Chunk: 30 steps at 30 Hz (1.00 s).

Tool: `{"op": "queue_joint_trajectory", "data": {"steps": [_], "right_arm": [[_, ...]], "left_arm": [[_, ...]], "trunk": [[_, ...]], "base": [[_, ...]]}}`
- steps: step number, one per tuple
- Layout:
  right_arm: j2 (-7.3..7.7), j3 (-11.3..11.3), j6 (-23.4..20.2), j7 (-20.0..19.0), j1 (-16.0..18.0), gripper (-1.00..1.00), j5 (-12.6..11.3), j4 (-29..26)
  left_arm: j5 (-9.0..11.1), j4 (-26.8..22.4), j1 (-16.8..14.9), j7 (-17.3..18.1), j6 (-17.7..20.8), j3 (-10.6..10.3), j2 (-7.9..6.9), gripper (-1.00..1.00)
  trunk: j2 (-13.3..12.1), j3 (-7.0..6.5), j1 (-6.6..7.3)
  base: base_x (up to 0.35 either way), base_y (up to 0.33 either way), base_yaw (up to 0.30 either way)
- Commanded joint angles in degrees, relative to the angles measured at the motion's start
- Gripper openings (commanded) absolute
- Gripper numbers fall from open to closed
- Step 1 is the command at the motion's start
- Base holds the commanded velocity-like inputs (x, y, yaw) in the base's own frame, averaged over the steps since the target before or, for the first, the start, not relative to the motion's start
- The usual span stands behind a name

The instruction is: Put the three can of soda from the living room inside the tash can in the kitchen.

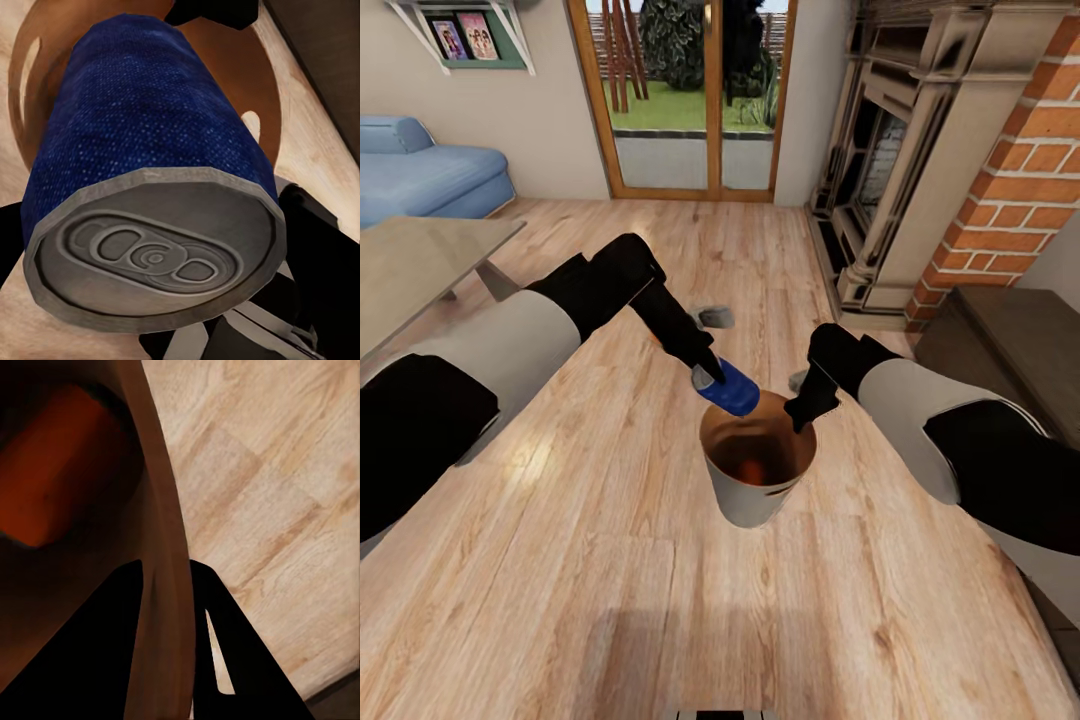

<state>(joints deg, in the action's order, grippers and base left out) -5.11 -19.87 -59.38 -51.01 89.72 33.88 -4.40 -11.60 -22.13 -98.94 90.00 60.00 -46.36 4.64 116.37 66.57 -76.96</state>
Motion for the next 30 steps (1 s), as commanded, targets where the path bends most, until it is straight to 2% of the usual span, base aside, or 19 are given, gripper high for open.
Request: {"op": "queue_joint_trajectory", "data": {"steps": [1, 10, 11, 14, 15, 16, 19, 20, 22, 26, 30], "right_arm": [[-0.14, 1.3, -0.62, -0.15, 0.01, -1.0, -1.45, -0.25], [-1.72, 1.32, -0.62, -0.14, 0.01, -1.0, -1.45, -2.25], [-1.95, 1.28, -0.62, -0.09, 0.01, -1.0, -1.45, -2.37], [-2.02, 1.3, -0.62, -0.07, 0.01, -1.0, -1.42, -2.41], [-2.04, 1.3, -0.62, -0.07, 0.01, -1.0, -1.41, -2.42], [-2.06, 1.31, -0.62, -0.06, 0.01, -1.0, -1.41, -2.43], [-2.08, 1.32, -0.62, -0.06, 0.01, -1.0, -1.42, -2.45], [-2.1, 1.32, -0.62, -0.05, 0.01, -1.0, -1.43, -2.45], [-2.1, 1.32, -0.62, -0.05, 0.01, -1.0, -1.44, -2.45], [-2.16, 1.32, -0.62, -0.07, 0.01, -1.0, -1.45, -2.53], [-2.27, 1.32, -0.62, -0.12, 0.01, -1.0, -1.45, -3.0]], "left_arm": [[-0.01, -0.02, 0.02, 0.0, 0.0, -0.03, 0.06, -1.0], [0.05, -0.1, 0.4, 0.0, 0.0, -0.25, 1.68, -1.0], [-0.05, -0.11, 1.82, 0.0, 0.0, -0.99, 2.02, -1.0], [-0.69, -0.11, 3.2, 0.0, 0.0, -2.45, 2.18, -1.0], [-1.29, -0.11, 3.73, 0.0, 0.0, -2.97, 2.24, -1.0], [-3.07, -0.11, 4.91, 0.0, 0.0, -3.72, 2.44, -1.0], [-6.3, -0.14, 7.23, 0.0, 0.0, -4.39, 2.83, -1.0], [-8.4, -0.18, 9.04, 0.0, 0.0, -4.66, 3.07, -1.0], [-10.88, -0.55, 11.14, 0.0, 0.0, -4.9, 3.3, -1.0], [-13.02, -1.34, 12.91, 0.0, 0.0, -5.08, 3.46, -1.0], [-13.63, -3.14, 13.57, 0.0, 0.0, -5.13, 3.59, -1.0]], "trunk": [[0.0, -0.01, 0.0], [0.0, -0.01, 0.0], [0.0, -0.01, 0.0], [0.0, -0.01, 0.0], [0.0, -0.01, 0.0], [0.0, -0.01, 0.0], [0.0, -0.01, 0.0], [0.0, -0.01, 0.0], [0.0, -0.01, 0.0], [0.0, -0.01, 0.0], [0.0, -0.01, 0.0]], "base": [[0.0, 0.0, 0.0], [0.0, 0.0, 0.0], [0.0, 0.0, 0.0], [0.0, 0.0, 0.0], [0.0, 0.0, 0.0], [0.0, 0.0, 0.0], [0.0, 0.0, 0.0], [0.0, 0.0, 0.0], [0.0, 0.0, 0.0], [0.0, 0.0, 0.0], [0.0, 0.0, 0.0]]}}
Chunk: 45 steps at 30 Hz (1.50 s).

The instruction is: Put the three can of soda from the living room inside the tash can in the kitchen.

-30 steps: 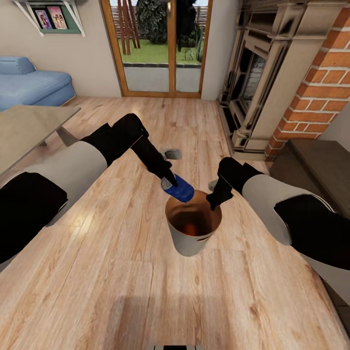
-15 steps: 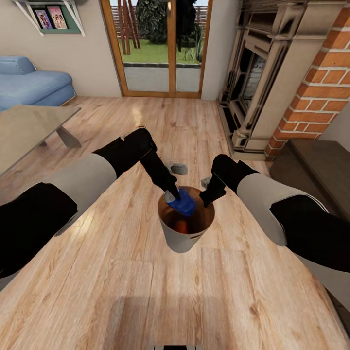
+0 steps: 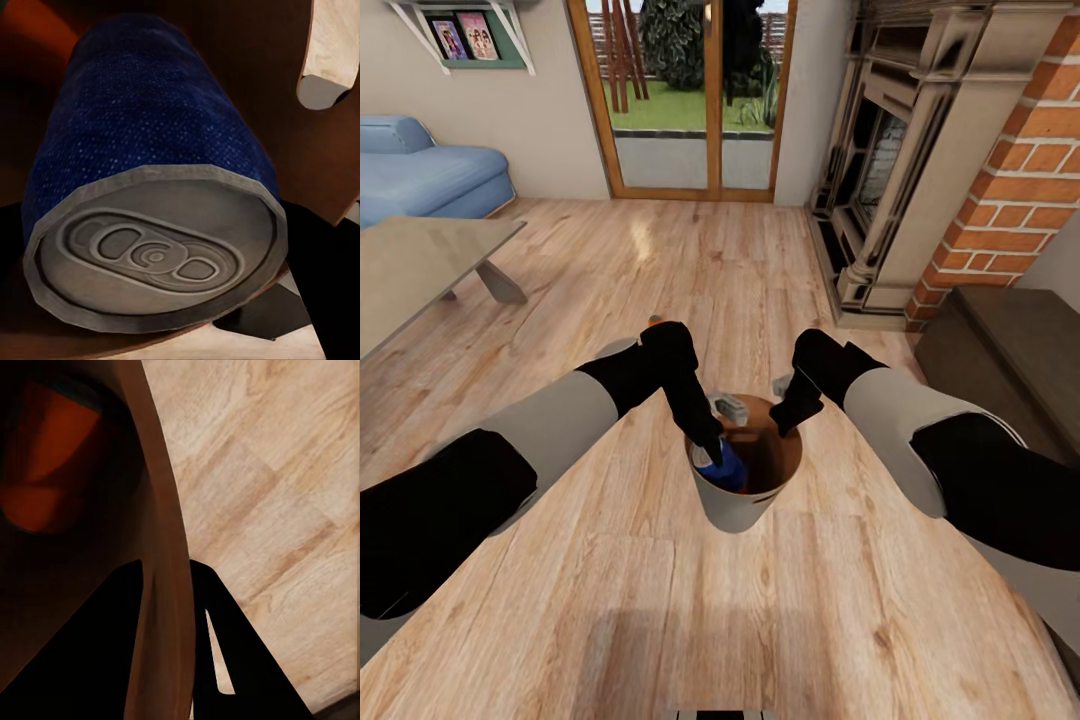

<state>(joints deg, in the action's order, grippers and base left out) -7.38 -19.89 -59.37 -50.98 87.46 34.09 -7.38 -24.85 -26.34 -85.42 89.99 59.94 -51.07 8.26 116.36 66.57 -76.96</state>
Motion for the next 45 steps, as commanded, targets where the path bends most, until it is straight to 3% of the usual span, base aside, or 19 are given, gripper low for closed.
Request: {"op": "queue_joint_trajectory", "data": {"steps": [1, 40, 41, 45], "right_arm": [[-0.05, 1.36, -0.63, -0.15, 2.28, -1.0, -1.65, -0.05], [-1.56, 1.61, -0.63, -0.17, 2.28, -1.0, -1.72, -0.18], [-1.57, 1.61, -0.63, -0.17, 2.28, -1.0, -1.71, -0.18], [-1.58, 1.61, -0.63, -0.17, 2.28, -1.0, -1.67, -0.18]], "left_arm": [[-0.41, 0.84, 0.1, 0.01, 0.06, -0.43, -0.02, -1.0], [-0.36, -1.87, 0.34, 0.01, 0.06, -0.35, 0.55, -1.0], [-0.27, -1.87, 0.32, 0.01, 0.06, -0.35, 0.54, 1.0], [-0.4, -1.88, 0.34, -0.06, 0.06, -0.35, 0.48, 1.0]], "trunk": [[0.0, 0.0, 0.0], [0.0, 0.0, 0.0], [0.0, 0.0, 0.0], [0.0, 0.0, 0.0]], "base": [[0.0, 0.0, 0.0], [0.0, 0.0, 0.0], [0.0, 0.0, 0.0], [0.0, 0.0, 0.0]]}}
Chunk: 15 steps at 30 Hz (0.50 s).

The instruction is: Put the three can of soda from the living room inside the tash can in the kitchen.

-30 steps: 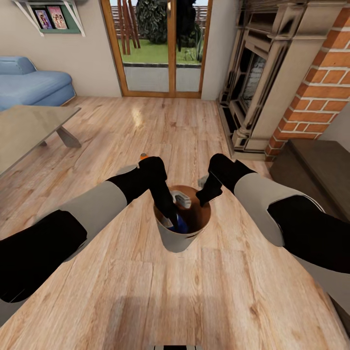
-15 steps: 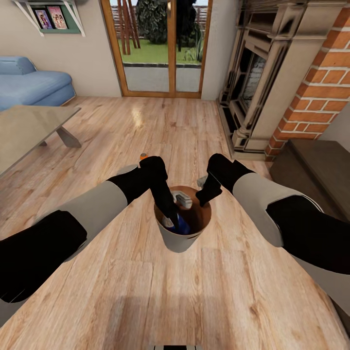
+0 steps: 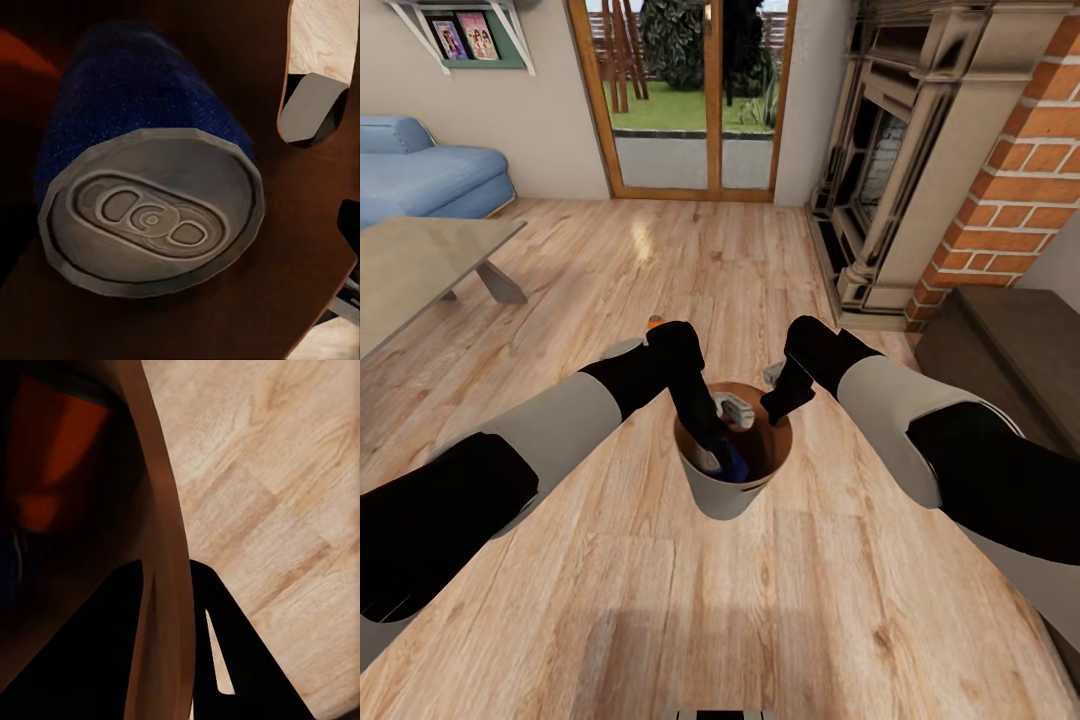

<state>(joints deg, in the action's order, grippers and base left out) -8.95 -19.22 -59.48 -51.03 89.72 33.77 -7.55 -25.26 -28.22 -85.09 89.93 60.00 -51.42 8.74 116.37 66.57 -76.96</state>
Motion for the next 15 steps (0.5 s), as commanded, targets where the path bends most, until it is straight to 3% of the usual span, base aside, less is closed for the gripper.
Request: {"op": "queue_joint_trajectory", "data": {"steps": [1, 15], "right_arm": [[-0.01, 0.94, -0.52, -0.12, 0.02, -1.0, -1.34, 0.0], [0.38, 1.1, -0.52, -0.12, 0.02, -1.0, -1.26, 0.17]], "left_arm": [[-0.02, 0.0, -0.01, -0.09, 0.0, 0.0, -0.01, 1.0], [0.04, -0.44, -0.08, -1.87, 0.0, 0.28, -0.8, 1.0]], "trunk": [[0.0, -0.01, 0.0], [0.0, -0.01, 0.0]], "base": [[0.0, 0.0, 0.0], [0.0, 0.0, 0.0]]}}
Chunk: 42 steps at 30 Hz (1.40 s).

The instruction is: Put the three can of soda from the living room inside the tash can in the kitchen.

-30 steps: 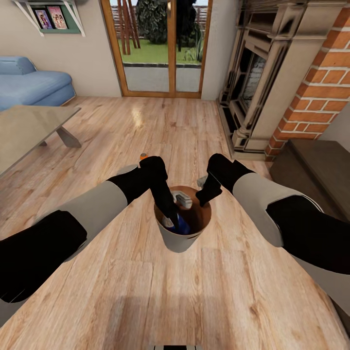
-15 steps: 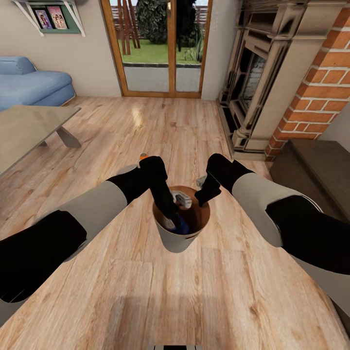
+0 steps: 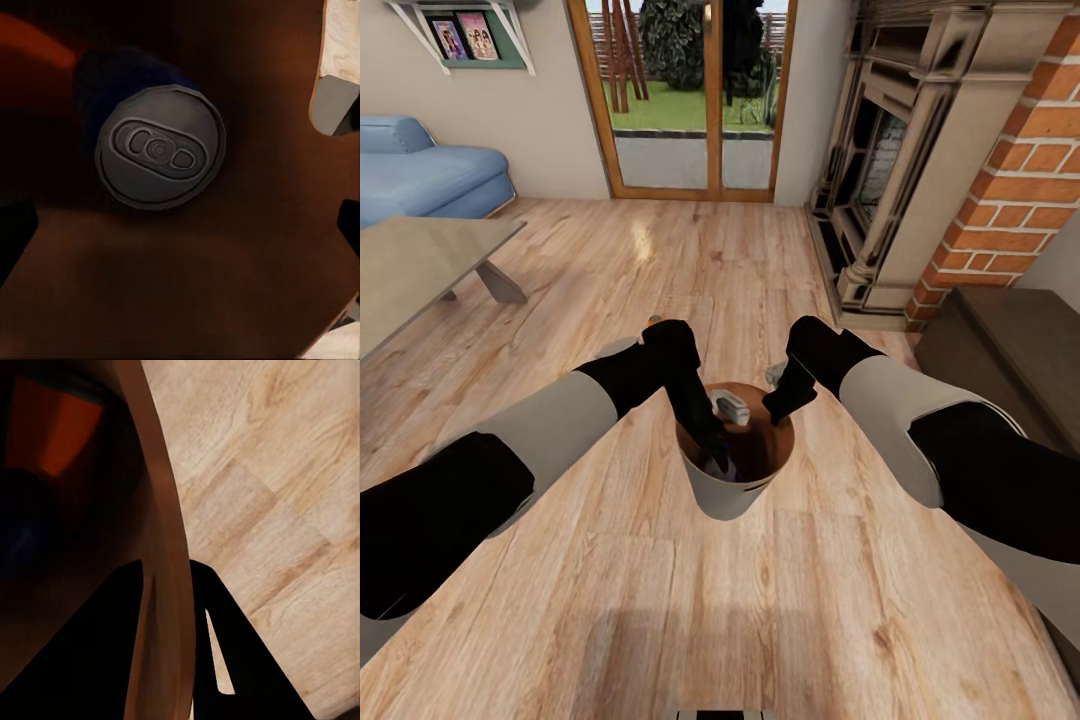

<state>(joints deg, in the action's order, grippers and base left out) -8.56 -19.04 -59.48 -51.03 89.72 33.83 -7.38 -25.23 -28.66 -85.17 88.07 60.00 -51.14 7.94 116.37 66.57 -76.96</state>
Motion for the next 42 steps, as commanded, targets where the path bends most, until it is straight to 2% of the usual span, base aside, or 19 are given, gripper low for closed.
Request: {"op": "queue_joint_trajectory", "data": {"steps": [1, 4, 8, 9, 11, 12, 16, 17, 18, 20, 24, 25, 27, 30, 31, 35, 36, 39, 42], "right_arm": [[0.07, 0.95, -0.52, -0.12, 0.02, -1.0, -1.33, 0.03], [0.29, 0.98, -0.52, -0.12, 0.02, -1.0, -1.32, 0.1], [0.36, 0.9, -0.52, -0.12, 0.02, -1.0, -1.32, 0.22], [0.37, 0.88, -0.52, -0.12, 0.02, -1.0, -1.31, 0.26], [0.37, 0.87, -0.52, -0.12, -0.02, -1.0, -1.31, 0.32], [0.38, 0.86, -0.52, -0.12, -0.04, -1.0, -1.31, 0.4], [0.5, 0.85, -0.52, -0.12, -0.15, -1.0, -1.31, 0.54], [0.73, 0.84, -0.52, -0.12, -0.21, -1.0, -1.28, 0.58], [0.8, 0.84, -0.52, -0.12, -0.22, -1.0, -1.27, 0.59], [1.15, 0.89, -0.52, -0.12, -0.28, -1.0, -1.24, 0.6], [2.53, 0.92, -0.52, -0.12, -0.31, -1.0, -1.23, 0.68], [3.89, 0.95, -0.52, -0.12, -0.34, -1.0, -1.23, 0.72], [5.63, 0.98, -0.52, -0.12, -0.39, -1.0, -1.25, 0.74], [8.83, 1.0, -0.52, -0.12, -0.46, -1.0, -1.3, 0.76], [11.32, 1.04, -0.52, -0.16, -0.51, -1.0, -1.35, 0.77], [16.11, 1.7, -0.52, -0.28, -0.56, -1.0, -1.43, 0.74], [18.04, 2.89, -0.52, -0.3, -0.58, -1.0, -1.45, 0.72], [21.04, 5.04, -0.52, -0.21, -0.64, -1.0, -1.38, 0.75], [22.89, 6.04, -0.52, -0.09, -1.21, -1.0, -1.37, 0.7]], "left_arm": [[0.04, -0.97, 0.0, 0.0, 0.0, 0.25, -0.11, 1.0], [0.31, -7.63, 0.0, 0.29, 0.0, 1.98, -0.72, 1.0], [0.64, -13.81, 0.0, 0.44, 0.0, 6.29, -4.09, 1.0], [0.69, -16.16, 0.09, 0.47, 0.0, 9.13, -5.6, 1.0], [0.78, -18.26, 0.38, 0.55, 0.0, 12.1, -7.2, 1.0], [0.85, -20.13, 0.88, 0.82, 0.0, 14.86, -8.71, 1.0], [0.87, -23.78, 2.47, 1.93, 0.0, 20.28, -12.26, 1.0], [0.91, -25.1, 3.35, 1.93, 0.0, 23.91, -15.95, 1.0], [0.92, -25.28, 3.47, 1.93, 0.0, 25.08, -16.96, 1.0], [0.93, -25.57, 3.79, 1.93, 0.0, 31.78, -21.21, 1.0], [0.61, -25.36, 4.07, 1.93, -1.15, 40.44, -24.57, 1.0], [0.39, -25.42, 4.63, 1.34, -1.58, 44.68, -25.55, 1.0], [0.25, -25.63, 5.41, -1.17, -1.87, 48.24, -26.15, 1.0], [0.17, -26.03, 7.31, -7.26, -2.4, 51.72, -26.63, 1.0], [0.26, -26.38, 9.23, -12.29, -3.2, 53.16, -26.65, 1.0], [0.67, -26.71, 14.24, -21.8, -6.19, 55.29, -26.47, 1.0], [1.09, -26.66, 17.34, -25.2, -8.46, 56.3, -26.15, 1.0], [1.85, -26.67, 22.29, -28.75, -12.49, 57.85, -25.5, 1.0], [2.47, -27.06, 29.2, -33.34, -16.75, 59.42, -23.92, 1.0]], "trunk": [[0.0, 0.0, 0.0], [0.0, 0.0, 0.0], [0.0, 0.0, 0.0], [0.0, 0.0, 0.0], [0.0, 0.0, 0.0], [0.0, 0.0, 0.0], [0.0, 0.0, 0.0], [0.0, 0.0, 0.0], [0.0, 0.0, 0.0], [0.0, 0.0, 0.0], [0.0, 0.0, 0.0], [0.0, 0.0, 0.0], [0.0, 0.0, 0.0], [0.0, 0.0, 0.0], [0.0, 0.0, 0.0], [0.0, 0.0, 0.0], [0.0, 0.0, 0.0], [0.0, 0.0, 0.0], [0.0, 0.0, 0.0]], "base": [[0.0, 0.0, 0.0], [0.0, 0.0, 0.0], [0.0, 0.0, 0.0], [0.0, 0.0, 0.0], [0.0, 0.0, 0.0], [0.0, 0.0, 0.0], [0.0, 0.0, 0.0], [0.0, 0.0, 0.0], [0.0, 0.0, 0.0], [0.0, 0.0, 0.0], [0.0, 0.0, 0.0], [0.0, 0.0, 0.0], [0.0, 0.0, 0.0], [0.0, 0.0, 0.0], [0.0, 0.0, 0.0], [0.0, 0.0, 0.0], [0.0, 0.0, 0.0], [0.0, 0.0, 0.0], [0.0, 0.0, 0.0]]}}
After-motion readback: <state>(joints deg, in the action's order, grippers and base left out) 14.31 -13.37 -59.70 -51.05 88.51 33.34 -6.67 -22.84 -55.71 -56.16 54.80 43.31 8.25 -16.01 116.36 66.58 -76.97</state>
